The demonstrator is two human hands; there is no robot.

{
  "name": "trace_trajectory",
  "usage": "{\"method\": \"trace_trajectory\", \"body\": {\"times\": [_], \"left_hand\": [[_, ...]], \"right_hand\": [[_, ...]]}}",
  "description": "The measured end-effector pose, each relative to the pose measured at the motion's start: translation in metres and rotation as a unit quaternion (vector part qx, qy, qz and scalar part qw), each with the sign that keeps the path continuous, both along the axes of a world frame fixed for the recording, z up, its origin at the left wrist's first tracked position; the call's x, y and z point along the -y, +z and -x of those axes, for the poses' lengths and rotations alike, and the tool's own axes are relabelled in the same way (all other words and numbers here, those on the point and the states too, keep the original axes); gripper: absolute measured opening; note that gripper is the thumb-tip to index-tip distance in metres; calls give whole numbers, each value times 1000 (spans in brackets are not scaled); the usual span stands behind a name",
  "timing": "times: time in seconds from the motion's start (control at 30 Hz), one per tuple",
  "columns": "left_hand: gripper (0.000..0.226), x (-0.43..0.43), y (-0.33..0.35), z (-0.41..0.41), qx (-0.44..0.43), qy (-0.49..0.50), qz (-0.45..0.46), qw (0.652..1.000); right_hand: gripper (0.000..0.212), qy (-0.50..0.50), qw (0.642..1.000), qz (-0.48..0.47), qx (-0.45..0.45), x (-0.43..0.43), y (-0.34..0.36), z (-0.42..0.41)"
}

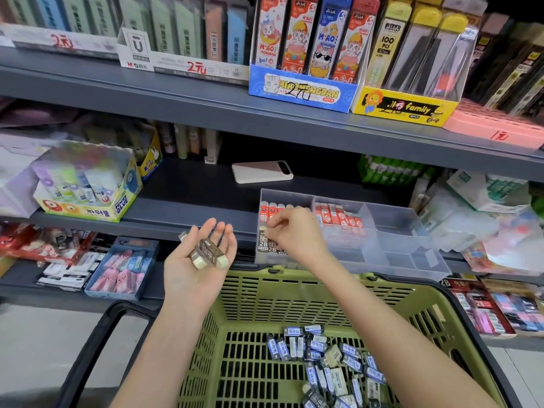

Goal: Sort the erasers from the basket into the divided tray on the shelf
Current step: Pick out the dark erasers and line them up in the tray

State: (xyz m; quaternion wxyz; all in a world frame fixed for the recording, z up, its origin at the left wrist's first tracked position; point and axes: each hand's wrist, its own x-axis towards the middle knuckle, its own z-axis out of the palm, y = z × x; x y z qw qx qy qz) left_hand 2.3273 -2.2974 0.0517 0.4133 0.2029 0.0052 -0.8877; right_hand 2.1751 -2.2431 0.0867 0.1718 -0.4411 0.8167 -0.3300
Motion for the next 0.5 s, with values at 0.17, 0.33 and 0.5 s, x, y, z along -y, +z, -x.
{"method": "trace_trajectory", "body": {"times": [0.17, 0.33, 0.5], "left_hand": [[28, -2, -1, 2, 31, -14, 66, 997], [32, -7, 1, 2, 33, -50, 145, 988], [14, -4, -1, 2, 49, -35, 134, 989]], "right_hand": [[17, 98, 993, 58, 27, -14, 10, -46], [22, 126, 990, 49, -28, -16, 2, -66], [11, 104, 985, 76, 113, -30, 9, -34]]}}
